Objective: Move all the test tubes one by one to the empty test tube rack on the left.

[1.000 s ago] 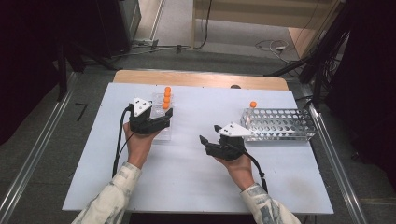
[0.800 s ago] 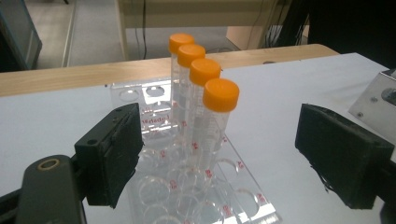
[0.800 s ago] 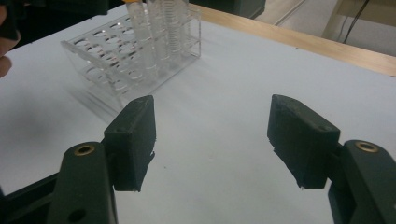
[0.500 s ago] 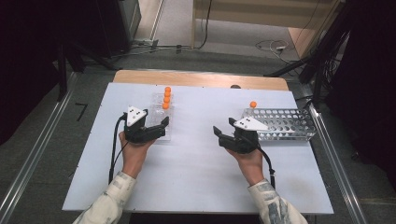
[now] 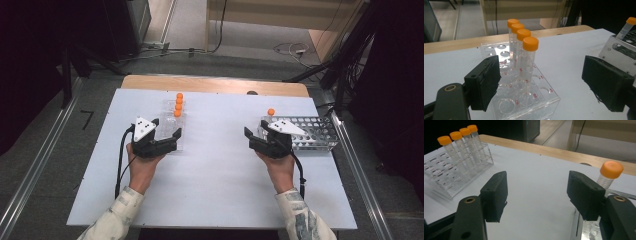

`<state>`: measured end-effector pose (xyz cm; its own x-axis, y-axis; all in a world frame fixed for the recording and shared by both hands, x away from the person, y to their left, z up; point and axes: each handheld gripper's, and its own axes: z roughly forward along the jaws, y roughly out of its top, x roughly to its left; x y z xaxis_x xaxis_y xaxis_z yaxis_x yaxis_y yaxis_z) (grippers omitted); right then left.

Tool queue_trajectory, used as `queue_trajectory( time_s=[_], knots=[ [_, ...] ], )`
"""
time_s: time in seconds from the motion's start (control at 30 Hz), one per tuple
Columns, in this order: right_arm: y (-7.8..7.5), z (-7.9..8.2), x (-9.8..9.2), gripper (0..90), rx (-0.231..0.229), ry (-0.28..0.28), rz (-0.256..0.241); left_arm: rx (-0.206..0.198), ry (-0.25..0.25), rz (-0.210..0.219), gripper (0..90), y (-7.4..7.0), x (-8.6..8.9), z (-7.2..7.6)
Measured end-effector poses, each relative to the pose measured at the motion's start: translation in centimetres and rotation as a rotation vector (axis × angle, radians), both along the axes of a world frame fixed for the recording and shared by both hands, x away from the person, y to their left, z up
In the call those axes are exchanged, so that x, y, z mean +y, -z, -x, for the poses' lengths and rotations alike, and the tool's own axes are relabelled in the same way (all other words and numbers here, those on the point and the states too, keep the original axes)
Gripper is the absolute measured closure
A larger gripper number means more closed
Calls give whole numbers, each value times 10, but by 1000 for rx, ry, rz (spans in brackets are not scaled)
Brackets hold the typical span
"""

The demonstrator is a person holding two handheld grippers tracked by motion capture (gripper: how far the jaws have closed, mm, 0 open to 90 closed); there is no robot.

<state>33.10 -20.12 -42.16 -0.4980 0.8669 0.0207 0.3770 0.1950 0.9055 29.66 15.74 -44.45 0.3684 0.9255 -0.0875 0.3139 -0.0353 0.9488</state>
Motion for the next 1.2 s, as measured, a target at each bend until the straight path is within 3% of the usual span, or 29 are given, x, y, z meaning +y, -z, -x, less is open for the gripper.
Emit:
queue_trajectory(
  time_s=[0.17, 0.57, 0.73, 0.97, 1.2],
  knots=[
    [1, -6, -8, 319, 7, 37, 5, -12, 6, 12, 157, -2, 3, 4],
    [10, -30, -31, 356, 19, 198, -13, -26, 25, 39, 165, -2, 2, 9],
    [13, -41, -31, 402, 17, 242, 25, -35, 25, 43, 171, -2, 3, 9],
    [19, -53, -34, 487, 43, 261, 6, -39, 28, 46, 174, -2, 3, 10],
    [28, -61, -29, 560, 63, 266, 22, -35, 35, 44, 174, -2, 3, 9]
  ],
)
